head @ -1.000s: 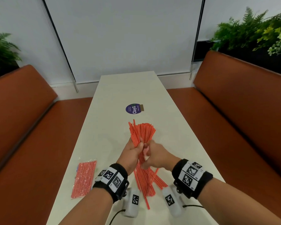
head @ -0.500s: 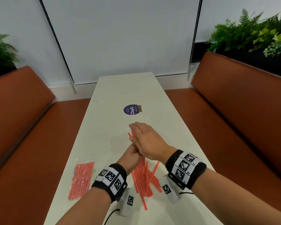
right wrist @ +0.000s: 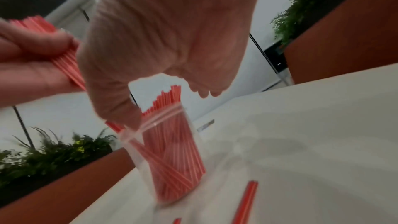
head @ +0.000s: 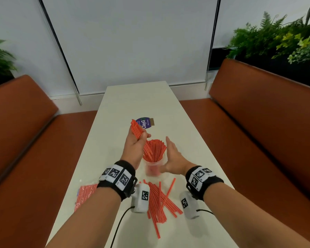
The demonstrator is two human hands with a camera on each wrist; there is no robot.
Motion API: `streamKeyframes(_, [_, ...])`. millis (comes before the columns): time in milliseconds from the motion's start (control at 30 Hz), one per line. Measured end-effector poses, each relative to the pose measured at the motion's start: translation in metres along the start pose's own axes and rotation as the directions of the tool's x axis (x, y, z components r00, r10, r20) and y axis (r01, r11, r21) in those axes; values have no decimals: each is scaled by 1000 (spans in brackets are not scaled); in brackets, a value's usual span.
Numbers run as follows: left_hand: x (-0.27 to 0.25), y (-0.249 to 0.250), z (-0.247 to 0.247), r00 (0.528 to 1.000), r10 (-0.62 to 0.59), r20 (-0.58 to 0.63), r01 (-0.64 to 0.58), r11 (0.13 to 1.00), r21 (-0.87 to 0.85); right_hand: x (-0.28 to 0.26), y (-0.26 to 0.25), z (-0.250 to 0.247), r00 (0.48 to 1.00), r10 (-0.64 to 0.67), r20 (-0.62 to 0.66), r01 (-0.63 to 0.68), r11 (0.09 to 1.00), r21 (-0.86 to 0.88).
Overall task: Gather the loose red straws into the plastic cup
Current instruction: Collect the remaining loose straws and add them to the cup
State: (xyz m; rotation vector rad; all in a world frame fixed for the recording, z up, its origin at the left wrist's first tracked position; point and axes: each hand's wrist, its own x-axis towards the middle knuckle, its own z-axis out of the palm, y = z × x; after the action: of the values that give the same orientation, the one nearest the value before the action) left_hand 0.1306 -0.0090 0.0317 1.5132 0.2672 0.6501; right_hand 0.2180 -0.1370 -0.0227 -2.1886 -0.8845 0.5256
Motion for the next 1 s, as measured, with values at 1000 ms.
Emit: streamKeyframes(1000, [12,-28,-10,978,37,203,-173,689,704,35,4,35,996,-31,-85,43,990,138])
